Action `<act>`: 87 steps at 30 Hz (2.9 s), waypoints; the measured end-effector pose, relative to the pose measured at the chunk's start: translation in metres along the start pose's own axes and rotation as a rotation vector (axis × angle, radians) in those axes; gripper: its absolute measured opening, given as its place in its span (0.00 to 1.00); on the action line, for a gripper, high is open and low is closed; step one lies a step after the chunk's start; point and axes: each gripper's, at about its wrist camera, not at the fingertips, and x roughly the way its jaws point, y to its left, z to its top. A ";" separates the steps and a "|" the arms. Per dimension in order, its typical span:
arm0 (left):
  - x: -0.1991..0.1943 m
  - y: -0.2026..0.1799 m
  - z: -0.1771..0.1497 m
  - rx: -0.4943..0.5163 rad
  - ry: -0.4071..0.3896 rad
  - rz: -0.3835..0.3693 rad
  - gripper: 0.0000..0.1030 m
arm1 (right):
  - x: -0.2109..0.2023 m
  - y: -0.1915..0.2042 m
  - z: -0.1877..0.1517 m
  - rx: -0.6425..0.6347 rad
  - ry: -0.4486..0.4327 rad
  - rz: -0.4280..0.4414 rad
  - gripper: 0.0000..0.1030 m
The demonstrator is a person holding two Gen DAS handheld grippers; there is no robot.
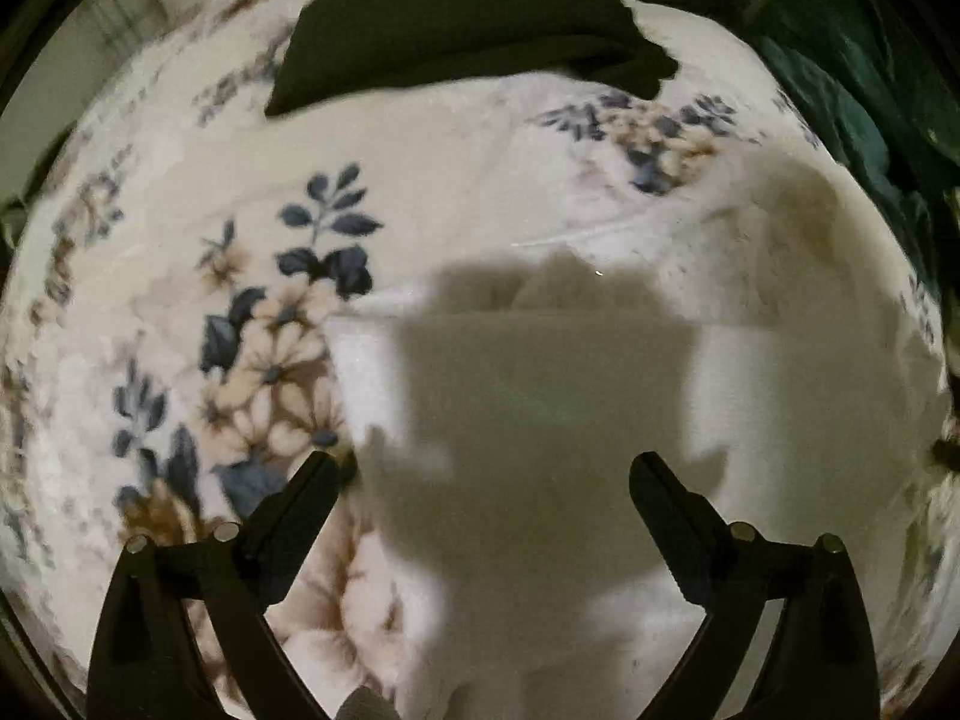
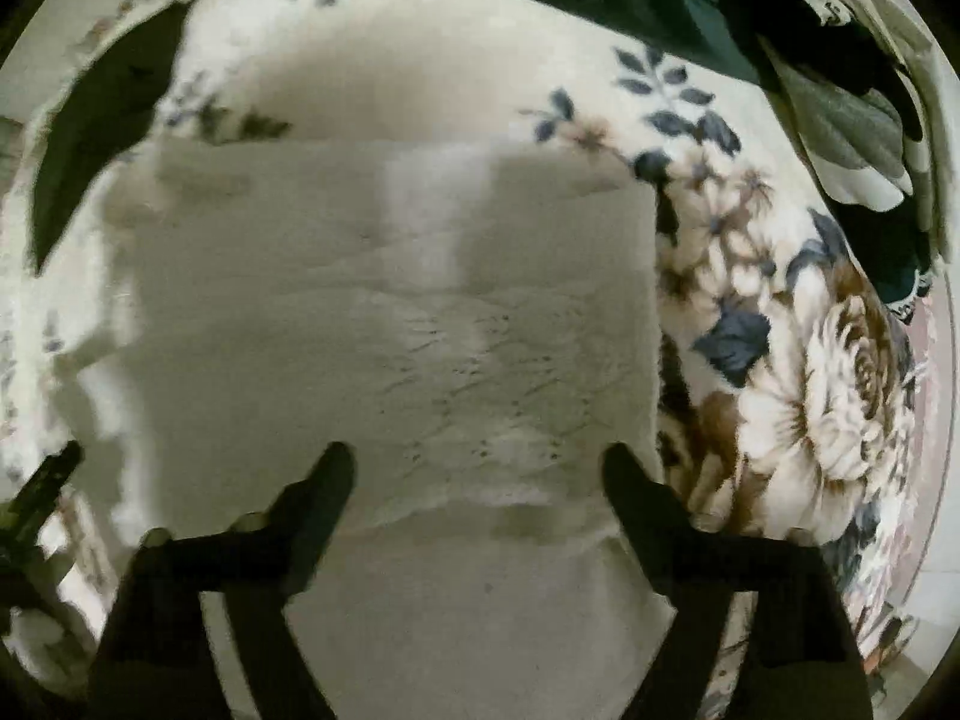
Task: Fold small clothes
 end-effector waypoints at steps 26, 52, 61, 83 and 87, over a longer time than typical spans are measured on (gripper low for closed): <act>-0.007 -0.372 -0.243 0.103 0.355 -0.221 0.77 | 0.027 -0.182 0.103 -0.196 0.194 0.414 0.70; -0.141 -0.104 -0.231 -0.367 0.045 -0.215 0.05 | -0.056 0.041 0.099 -0.384 0.095 0.420 0.08; -0.101 0.038 -0.273 -0.630 0.031 -0.248 0.05 | -0.017 0.281 0.050 -0.537 0.093 0.272 0.07; -0.060 0.173 -0.292 -0.808 0.109 -0.422 0.66 | 0.047 0.364 0.033 -0.413 0.123 0.198 0.52; -0.066 0.186 -0.208 -0.729 -0.009 -0.488 0.66 | -0.001 0.291 0.046 -0.381 -0.038 0.130 0.54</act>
